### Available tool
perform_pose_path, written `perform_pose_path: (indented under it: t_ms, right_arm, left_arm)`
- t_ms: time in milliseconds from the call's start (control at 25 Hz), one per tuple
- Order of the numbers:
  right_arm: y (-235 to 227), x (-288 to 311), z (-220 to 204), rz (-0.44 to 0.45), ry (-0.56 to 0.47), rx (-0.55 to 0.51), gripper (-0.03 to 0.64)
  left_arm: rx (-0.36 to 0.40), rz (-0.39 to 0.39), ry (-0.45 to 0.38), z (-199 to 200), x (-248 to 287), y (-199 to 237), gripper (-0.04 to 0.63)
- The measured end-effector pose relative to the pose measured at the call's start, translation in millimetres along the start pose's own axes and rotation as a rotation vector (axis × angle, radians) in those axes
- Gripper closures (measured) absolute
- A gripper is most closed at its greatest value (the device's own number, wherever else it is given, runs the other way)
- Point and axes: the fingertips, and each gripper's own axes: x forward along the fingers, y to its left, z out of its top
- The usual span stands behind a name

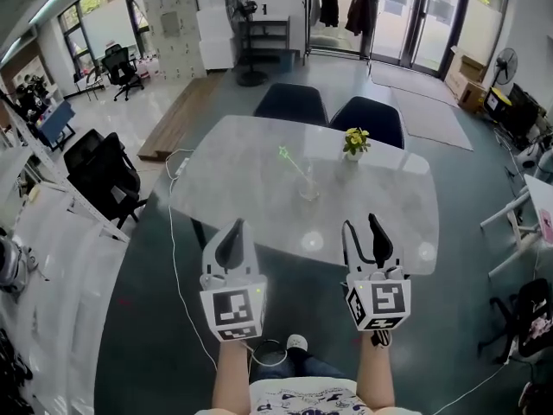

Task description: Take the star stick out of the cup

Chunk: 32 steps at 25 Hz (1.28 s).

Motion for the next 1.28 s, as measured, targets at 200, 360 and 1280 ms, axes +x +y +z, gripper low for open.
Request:
perform_pose_path:
  t_ms: [200, 360, 1280]
  right_arm:
    - [-13.4, 31.9, -9.3, 0.015, 0.011, 0.015, 0.428]
    - [-16.7, 53.7, -16.0, 0.035, 0.026, 0.021, 0.428]
    - [-20.2, 238.5, -49.3, 0.03, 0.105, 0.001, 0.428]
  left_arm:
    - [0.009, 0.013, 0.019, -4.8, 29.7, 0.7, 0.594]
    - [0.01, 0.026, 0.04, -11.0, 47.0, 4.1, 0.594]
    - [-0.019, -0.031, 0.087, -47.5, 226.5, 68.5, 0.594]
